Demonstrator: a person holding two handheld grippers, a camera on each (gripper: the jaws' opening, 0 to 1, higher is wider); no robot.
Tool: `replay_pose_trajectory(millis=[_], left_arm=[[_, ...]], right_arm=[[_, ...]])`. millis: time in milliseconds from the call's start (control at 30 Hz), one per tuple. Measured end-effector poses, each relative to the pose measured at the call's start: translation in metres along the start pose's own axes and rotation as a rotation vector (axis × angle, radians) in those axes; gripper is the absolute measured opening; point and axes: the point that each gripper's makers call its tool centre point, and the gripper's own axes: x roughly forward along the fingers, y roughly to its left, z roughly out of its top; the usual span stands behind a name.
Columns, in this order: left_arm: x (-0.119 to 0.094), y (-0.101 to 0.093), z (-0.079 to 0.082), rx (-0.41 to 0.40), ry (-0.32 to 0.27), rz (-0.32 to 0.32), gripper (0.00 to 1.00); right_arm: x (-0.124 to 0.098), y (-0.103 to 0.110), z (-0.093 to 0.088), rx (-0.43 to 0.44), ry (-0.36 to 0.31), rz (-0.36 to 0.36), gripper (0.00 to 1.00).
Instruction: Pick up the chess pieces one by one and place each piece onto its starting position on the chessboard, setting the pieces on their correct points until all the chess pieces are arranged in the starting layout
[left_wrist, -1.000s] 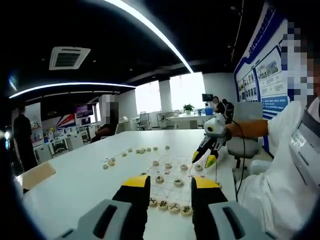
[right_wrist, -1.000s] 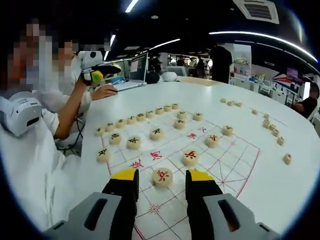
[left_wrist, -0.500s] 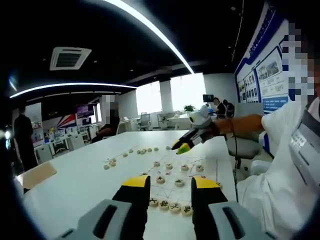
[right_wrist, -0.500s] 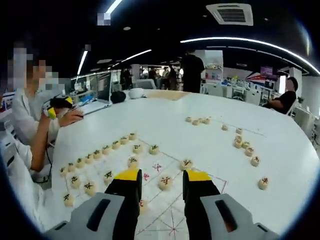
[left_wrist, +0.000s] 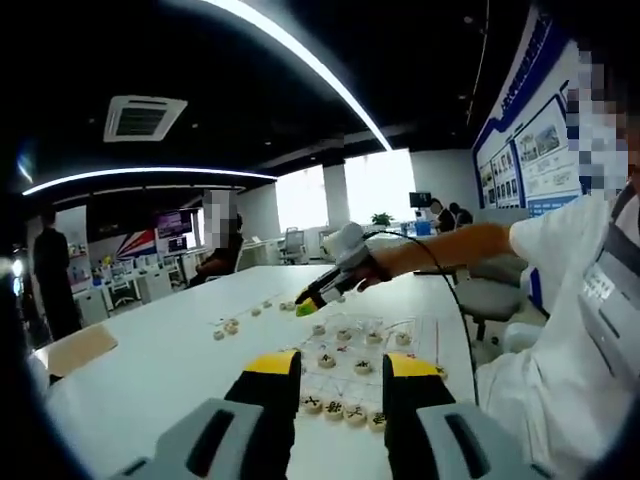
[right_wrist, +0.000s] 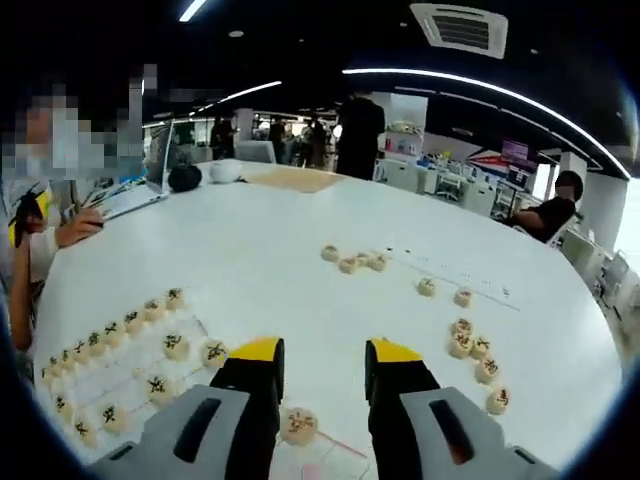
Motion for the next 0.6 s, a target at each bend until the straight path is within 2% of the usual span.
replay_pose_trajectory(millis=[300, 433, 600], left_arm=[[-0.003, 0.005, 0.000, -0.002, -0.006, 0.006, 0.34], [-0.006, 0.009, 0.000, -0.006, -0.012, 0.013, 0.34], [-0.007, 0.010, 0.000, -0.011, -0.018, 0.018, 0.34]], right_arm=[[0.070, -0.034, 0.013, -0.022, 0.019, -0.108, 0.27], [0.098, -0.043, 0.019, -0.065, 0.022, -0.156, 0.27], [0.124, -0.047, 0.021, -0.079, 0.041, -0.185, 0.25]])
